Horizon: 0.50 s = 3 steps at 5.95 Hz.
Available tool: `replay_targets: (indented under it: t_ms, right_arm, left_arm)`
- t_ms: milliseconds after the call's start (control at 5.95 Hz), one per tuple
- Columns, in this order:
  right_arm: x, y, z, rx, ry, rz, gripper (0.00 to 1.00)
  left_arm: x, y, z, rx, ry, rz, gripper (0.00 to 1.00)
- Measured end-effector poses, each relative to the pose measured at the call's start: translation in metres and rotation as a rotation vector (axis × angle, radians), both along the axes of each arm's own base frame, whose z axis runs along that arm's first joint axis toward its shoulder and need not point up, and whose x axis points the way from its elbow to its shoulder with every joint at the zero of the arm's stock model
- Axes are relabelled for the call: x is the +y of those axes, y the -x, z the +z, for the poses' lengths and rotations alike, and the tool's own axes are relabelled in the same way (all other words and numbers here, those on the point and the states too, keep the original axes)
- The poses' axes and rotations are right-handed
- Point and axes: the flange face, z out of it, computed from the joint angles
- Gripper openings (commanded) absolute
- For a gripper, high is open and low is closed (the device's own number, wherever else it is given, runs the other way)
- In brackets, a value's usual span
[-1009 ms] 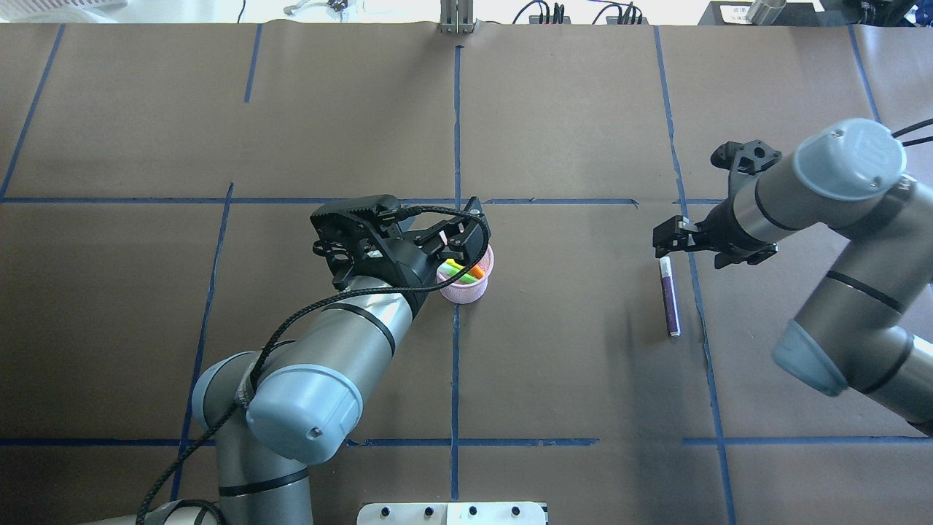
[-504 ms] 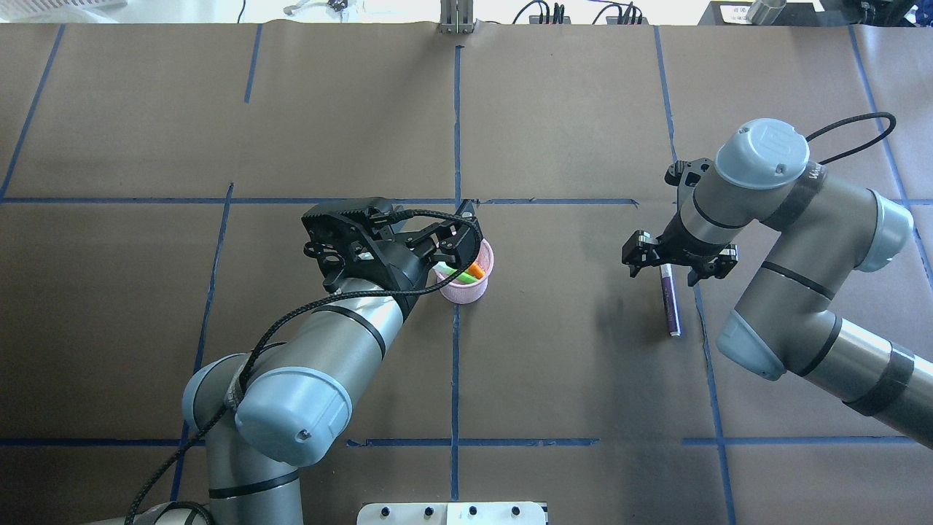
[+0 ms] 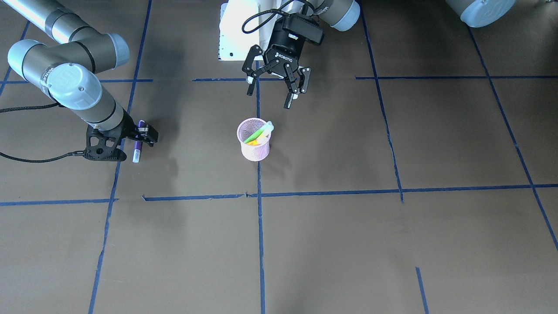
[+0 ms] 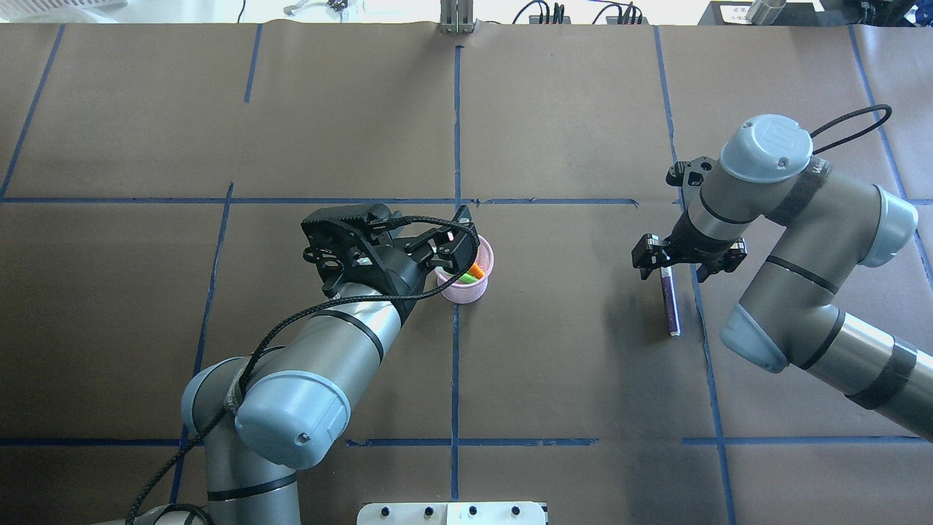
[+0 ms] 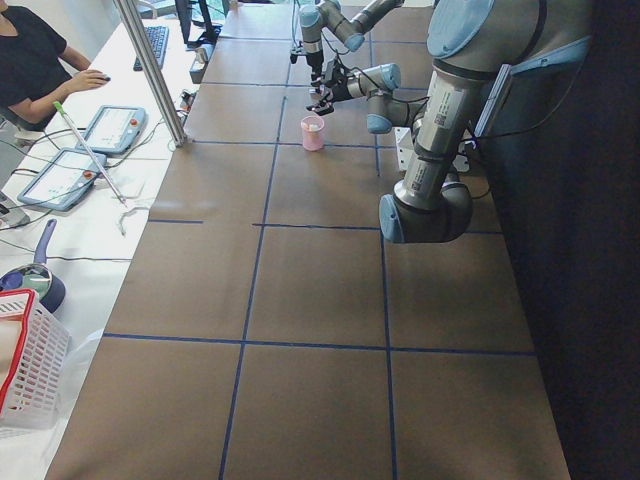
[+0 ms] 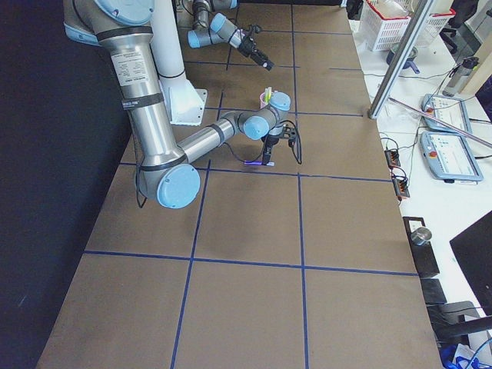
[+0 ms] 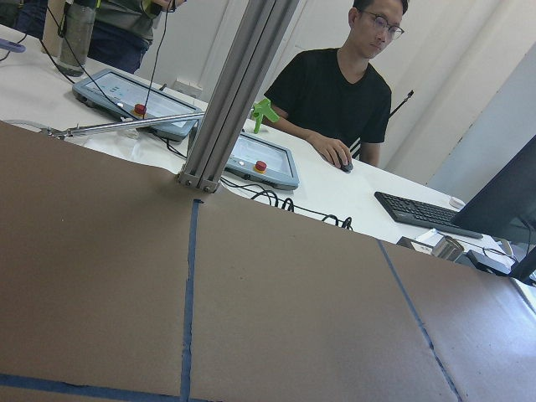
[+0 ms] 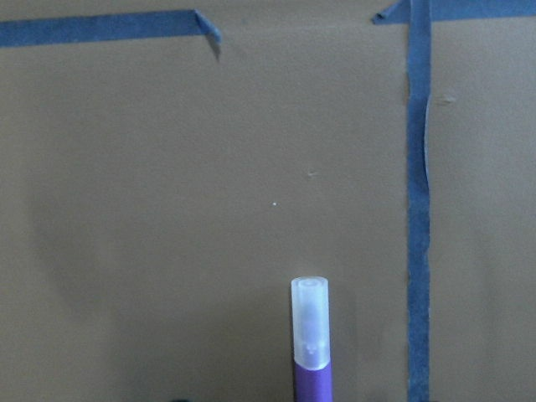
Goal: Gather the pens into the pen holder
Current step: 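Lower the right gripper onto the purple marker and close it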
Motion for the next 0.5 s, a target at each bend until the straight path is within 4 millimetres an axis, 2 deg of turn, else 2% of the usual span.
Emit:
replay_targets:
  t_ms: [336,504]
  right_arm:
    - [-0.0027,0.0027,0.0076,0.009,0.008,-0.005,0.53]
    - [-0.0029,0.0027,0.0106,0.013,0.013,-0.006,0.5]
  left_arm:
    - [0.0006,-0.0001,-0.0001,0.001,0.0,0.002,1.0]
    - [0.0006,-0.0001,-0.0001,0.001,0.0,0.001,1.0]
